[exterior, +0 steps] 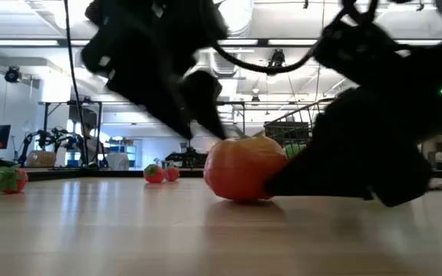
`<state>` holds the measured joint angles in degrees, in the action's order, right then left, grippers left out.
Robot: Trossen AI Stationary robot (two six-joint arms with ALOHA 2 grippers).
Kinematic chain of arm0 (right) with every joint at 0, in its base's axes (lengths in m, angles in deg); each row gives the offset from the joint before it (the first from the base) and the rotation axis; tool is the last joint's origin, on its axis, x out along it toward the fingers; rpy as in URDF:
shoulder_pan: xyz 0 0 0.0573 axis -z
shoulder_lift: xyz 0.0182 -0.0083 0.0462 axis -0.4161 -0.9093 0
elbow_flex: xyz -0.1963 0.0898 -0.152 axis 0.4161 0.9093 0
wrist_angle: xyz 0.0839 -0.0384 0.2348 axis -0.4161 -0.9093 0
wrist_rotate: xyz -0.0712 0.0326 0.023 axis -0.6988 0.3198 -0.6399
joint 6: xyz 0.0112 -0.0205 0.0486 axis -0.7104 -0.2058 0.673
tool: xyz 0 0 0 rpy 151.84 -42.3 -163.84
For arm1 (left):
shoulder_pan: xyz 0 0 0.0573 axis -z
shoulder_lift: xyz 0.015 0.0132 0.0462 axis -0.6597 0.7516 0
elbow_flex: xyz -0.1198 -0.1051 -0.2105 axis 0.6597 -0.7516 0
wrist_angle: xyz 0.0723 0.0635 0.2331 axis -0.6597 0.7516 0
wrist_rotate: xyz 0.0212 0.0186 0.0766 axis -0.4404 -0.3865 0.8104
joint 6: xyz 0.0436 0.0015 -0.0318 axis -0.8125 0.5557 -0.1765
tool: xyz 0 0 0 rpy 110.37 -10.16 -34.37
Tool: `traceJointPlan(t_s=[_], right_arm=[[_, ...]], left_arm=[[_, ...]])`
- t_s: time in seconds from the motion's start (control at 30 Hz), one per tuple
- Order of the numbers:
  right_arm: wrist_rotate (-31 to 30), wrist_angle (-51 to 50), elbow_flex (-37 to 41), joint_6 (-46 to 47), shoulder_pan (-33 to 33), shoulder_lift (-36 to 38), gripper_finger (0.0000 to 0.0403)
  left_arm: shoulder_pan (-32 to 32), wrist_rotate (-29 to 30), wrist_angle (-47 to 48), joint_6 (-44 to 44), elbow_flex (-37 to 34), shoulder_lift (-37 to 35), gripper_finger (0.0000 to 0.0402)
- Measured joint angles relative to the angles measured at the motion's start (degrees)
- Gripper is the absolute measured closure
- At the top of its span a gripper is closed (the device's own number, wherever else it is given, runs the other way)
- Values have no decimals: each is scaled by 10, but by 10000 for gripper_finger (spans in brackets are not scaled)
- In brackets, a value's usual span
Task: Build produce basket
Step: Put the persimmon into the gold wire basket
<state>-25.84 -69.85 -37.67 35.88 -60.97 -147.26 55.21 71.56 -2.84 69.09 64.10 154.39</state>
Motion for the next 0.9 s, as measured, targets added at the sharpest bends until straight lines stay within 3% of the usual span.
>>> traceJointPlan(t_s=[0.2,0.4,0.73,0.9], right_arm=[[12,22,0,-48,33,-2,14],[59,66,0,-100,53,-1,14],[87,96,0,-121,74,-1,17],[87,100,0,-120,73,-1,52]], left_arm=[[-1,3,-166,59,-135,-14,15],[-4,4,-302,64,-193,-4,15],[-7,3,-329,59,-195,-4,15],[-7,7,-312,47,-193,-4,15]])
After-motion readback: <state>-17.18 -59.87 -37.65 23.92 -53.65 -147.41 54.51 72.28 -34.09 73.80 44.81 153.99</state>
